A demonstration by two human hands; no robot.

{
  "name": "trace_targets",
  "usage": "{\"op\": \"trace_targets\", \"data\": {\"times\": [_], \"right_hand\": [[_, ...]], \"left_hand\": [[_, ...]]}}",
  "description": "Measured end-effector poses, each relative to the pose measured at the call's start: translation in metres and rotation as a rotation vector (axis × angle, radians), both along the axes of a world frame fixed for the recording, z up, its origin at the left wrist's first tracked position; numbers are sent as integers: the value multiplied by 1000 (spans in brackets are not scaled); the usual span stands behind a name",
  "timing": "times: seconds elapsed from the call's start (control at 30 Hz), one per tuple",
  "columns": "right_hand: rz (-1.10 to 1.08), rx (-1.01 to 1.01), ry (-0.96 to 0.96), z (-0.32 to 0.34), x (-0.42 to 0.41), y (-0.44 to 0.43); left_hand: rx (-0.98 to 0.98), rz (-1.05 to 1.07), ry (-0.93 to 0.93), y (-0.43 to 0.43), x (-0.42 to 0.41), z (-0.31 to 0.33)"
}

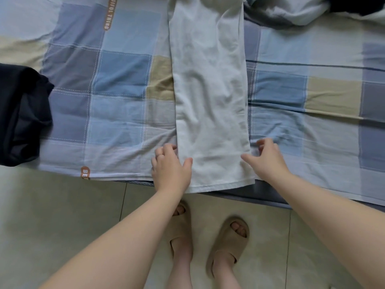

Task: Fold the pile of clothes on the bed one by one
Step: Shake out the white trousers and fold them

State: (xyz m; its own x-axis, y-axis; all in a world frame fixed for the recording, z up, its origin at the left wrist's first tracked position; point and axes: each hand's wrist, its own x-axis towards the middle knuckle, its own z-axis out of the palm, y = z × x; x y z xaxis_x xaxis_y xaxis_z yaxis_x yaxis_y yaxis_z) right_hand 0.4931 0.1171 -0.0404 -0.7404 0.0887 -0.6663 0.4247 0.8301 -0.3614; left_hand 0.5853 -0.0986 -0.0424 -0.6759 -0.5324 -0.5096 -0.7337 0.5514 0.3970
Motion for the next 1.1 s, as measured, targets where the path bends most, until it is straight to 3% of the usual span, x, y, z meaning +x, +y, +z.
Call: {"op": "trace_targets", "data": {"times": [0.13, 0.27, 0.43, 0.53, 0.67, 0.8, 1.1], "right_hand": [[-164, -181, -125, -5, -10, -15], [-330, -298, -259, 0, -6, -25], [-322, -283, -199, 78, 32, -12], [-336, -249, -151, 151, 69, 0], [-431, -213, -282, 228, 135, 10], [-508, -328, -252, 290, 178, 19], [-501, -426, -217, 353, 292, 71]], "left_hand": [[319, 192, 90, -3, -14, -1], [408, 198, -20, -7, -17, 6], [690, 297, -58, -12, 11, 74], [691, 290, -91, -9, 44, 133], [652, 393, -255, 8, 103, 206], [672, 443, -249, 22, 150, 267], [665, 452, -202, 65, 255, 333]]}}
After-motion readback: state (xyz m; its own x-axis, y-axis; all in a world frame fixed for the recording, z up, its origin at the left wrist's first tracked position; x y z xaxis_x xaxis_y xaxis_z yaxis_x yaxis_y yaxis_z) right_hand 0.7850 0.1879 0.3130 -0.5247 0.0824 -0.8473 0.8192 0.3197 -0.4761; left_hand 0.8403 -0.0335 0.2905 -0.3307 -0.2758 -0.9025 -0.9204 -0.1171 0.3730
